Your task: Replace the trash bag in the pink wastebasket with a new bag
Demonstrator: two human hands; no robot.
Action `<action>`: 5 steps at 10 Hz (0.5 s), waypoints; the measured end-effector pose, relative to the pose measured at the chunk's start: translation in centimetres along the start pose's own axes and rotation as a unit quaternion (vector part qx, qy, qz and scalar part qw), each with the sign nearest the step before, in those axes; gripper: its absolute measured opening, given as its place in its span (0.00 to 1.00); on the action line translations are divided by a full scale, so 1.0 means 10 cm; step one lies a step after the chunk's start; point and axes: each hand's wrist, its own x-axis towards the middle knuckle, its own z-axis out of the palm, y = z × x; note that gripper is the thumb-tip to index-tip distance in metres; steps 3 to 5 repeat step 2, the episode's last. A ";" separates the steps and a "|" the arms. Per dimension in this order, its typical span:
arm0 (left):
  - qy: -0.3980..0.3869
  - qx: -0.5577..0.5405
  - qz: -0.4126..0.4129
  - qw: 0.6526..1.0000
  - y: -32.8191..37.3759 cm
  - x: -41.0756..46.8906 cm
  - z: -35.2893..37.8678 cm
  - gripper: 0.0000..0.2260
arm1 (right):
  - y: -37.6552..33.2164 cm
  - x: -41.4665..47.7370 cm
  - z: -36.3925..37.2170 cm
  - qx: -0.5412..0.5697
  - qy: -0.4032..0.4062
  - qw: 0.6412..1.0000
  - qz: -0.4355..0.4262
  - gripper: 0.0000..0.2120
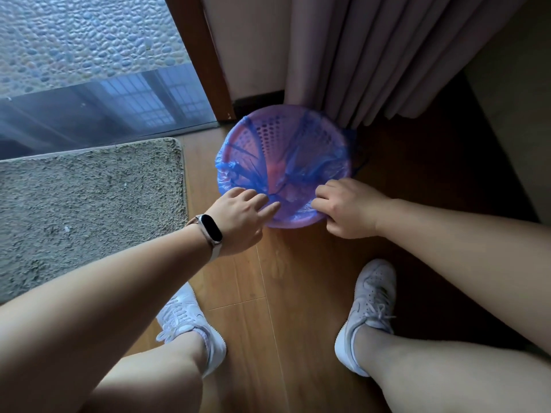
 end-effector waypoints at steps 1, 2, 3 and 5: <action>0.023 -0.008 0.006 1.000 0.03 -0.14 -0.23 0.22 | -0.13 -0.09 -0.26 0.003 0.019 1.000 0.007 0.12; 0.063 -0.027 -0.037 0.997 0.06 -0.16 -0.44 0.22 | -0.23 -0.14 -0.47 0.017 0.071 0.997 0.020 0.17; 0.063 -0.027 -0.037 0.997 0.06 -0.16 -0.44 0.22 | -0.23 -0.14 -0.47 0.017 0.071 0.997 0.020 0.17; 0.063 -0.027 -0.037 0.997 0.06 -0.16 -0.44 0.22 | -0.23 -0.14 -0.47 0.017 0.071 0.997 0.020 0.17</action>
